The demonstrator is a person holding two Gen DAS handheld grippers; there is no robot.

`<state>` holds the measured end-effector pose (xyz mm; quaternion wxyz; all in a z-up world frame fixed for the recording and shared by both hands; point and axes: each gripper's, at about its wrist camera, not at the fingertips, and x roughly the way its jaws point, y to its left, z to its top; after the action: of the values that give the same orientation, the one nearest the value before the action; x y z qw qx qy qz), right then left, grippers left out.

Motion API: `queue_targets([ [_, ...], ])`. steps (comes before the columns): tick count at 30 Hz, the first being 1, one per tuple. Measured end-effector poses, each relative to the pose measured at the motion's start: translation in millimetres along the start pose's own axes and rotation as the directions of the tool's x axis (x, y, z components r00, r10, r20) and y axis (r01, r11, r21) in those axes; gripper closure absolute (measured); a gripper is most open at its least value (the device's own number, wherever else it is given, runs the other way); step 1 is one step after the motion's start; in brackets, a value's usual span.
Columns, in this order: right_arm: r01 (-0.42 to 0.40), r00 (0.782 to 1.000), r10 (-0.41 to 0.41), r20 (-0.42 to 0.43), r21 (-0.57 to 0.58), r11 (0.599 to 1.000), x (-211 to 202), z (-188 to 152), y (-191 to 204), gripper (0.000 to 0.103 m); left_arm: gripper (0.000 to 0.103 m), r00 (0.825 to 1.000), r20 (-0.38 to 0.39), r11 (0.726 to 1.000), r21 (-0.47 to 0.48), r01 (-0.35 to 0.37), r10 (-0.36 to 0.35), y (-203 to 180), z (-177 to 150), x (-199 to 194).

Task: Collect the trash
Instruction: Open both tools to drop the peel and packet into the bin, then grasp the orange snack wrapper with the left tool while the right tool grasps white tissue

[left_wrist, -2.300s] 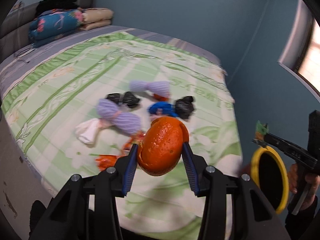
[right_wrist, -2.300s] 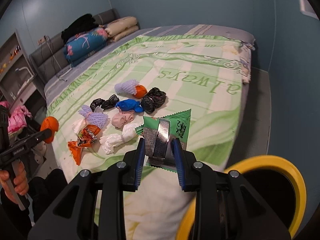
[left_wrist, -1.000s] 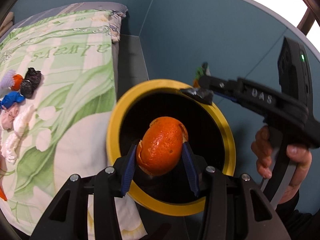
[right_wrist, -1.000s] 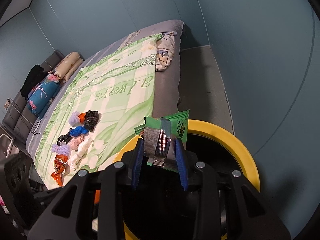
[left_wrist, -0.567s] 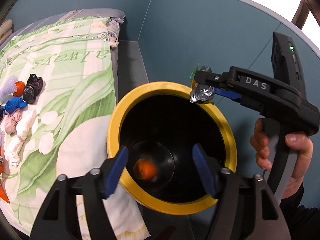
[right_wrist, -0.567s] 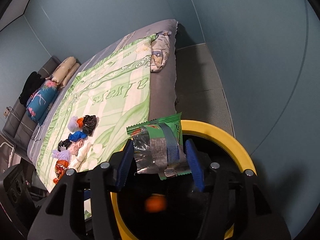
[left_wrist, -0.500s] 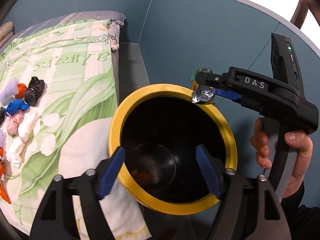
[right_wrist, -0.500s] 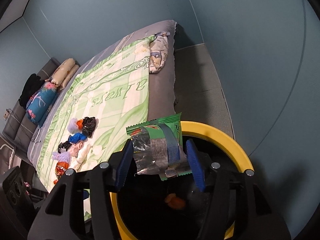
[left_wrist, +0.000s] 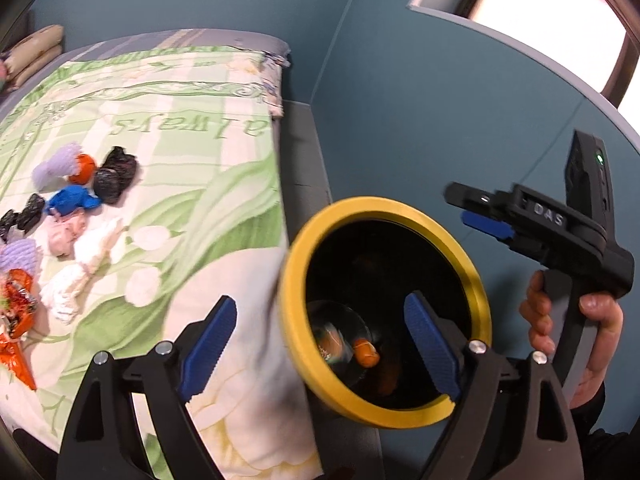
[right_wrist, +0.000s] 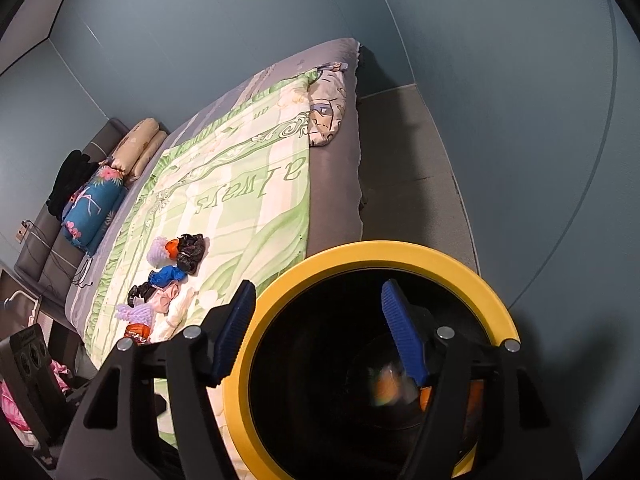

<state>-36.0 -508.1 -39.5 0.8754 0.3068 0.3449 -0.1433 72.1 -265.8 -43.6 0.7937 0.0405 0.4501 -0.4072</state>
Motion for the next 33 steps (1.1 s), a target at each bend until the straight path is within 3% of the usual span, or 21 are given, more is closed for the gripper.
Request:
queue_targets([
  [8,-0.016,1.0,0.017,0.025,-0.054,0.998,-6.5,3.1,19.2,0.04,0.017,0.994,0.072,0.995,-0.061,-0.075,0.079,39.2,5.7,-29.9],
  [17,-0.083,0.996,0.086,0.012,-0.171,0.982,-0.1,4.3,75.4,0.036,0.012,0.97,0.145,0.973,-0.152,-0.173,0.196,90.6,3.2,-75.5],
  [24,-0.133,0.99,0.139,0.001,-0.266,0.955,11.4,4.9,126.4,0.033,0.011,0.938,0.185,0.94,-0.234,-0.248,0.293,130.8,-2.2,-108.7],
  [30,-0.175,0.984,0.174,-0.031,-0.322,0.931,29.1,0.8,163.2,0.032,0.01,0.893,0.21,0.9,-0.279,-0.335,0.398,161.2,-9.8,-133.4],
  [33,-0.193,0.981,0.185,-0.057,-0.333,0.923,39.1,-3.2,175.8,0.032,0.009,0.881,0.201,0.881,-0.31,-0.357,0.427,179.3,-18.1,-141.8],
])
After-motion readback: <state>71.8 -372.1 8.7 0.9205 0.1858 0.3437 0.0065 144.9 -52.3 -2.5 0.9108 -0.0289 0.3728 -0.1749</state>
